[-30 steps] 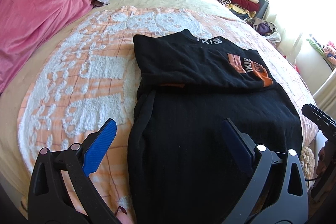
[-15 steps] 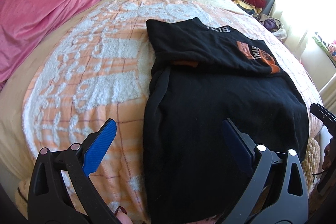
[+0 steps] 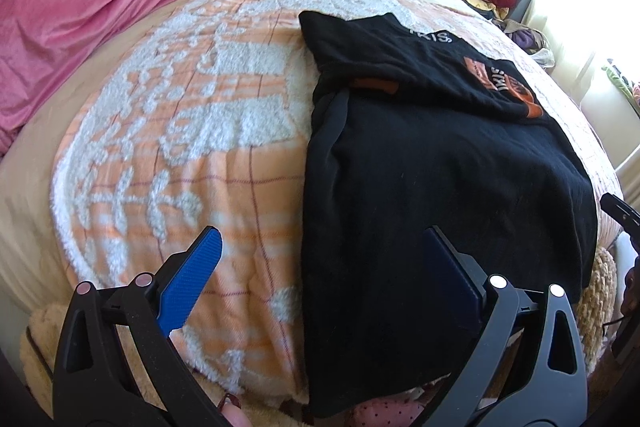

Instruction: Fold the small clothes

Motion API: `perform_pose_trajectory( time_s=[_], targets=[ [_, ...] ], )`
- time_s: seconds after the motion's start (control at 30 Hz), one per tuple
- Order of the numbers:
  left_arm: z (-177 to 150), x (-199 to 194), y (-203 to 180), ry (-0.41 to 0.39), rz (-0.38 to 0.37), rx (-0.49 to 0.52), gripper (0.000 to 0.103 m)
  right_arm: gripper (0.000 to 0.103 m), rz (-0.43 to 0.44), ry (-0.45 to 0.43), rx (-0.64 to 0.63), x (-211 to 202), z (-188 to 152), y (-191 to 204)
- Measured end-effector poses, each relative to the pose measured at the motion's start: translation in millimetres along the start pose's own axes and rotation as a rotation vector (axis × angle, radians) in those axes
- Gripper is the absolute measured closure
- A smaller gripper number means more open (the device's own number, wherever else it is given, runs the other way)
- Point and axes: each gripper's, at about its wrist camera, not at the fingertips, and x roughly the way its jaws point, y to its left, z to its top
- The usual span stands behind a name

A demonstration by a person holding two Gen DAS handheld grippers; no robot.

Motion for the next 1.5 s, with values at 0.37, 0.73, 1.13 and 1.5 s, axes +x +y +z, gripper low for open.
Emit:
perform_pose_trajectory(
  time_s=[0.37, 0.73, 1.13, 1.5],
  targets=[
    [-24, 0, 6, 0.054, -0.098, -0.009, 0.011, 0.005, -0.002, 0.027, 0.039, -5, -18, -23],
    [-43, 1, 4, 0.091, -0.154, -0.039, 0.052, 0.005, -0.013, 0.057, 0.073, -12, -40, -47],
    [-59, -5, -1, 0.113, -0.164, -0.021, 0.051, 0.008, 0.035, 0.119, 0.104, -10, -64, -66],
    [-67, 1, -3, 0.144, -0.155, -0.015, 0.043, 0.045, 0.060, 0.189, 0.120, 11, -73, -78]
  ],
)
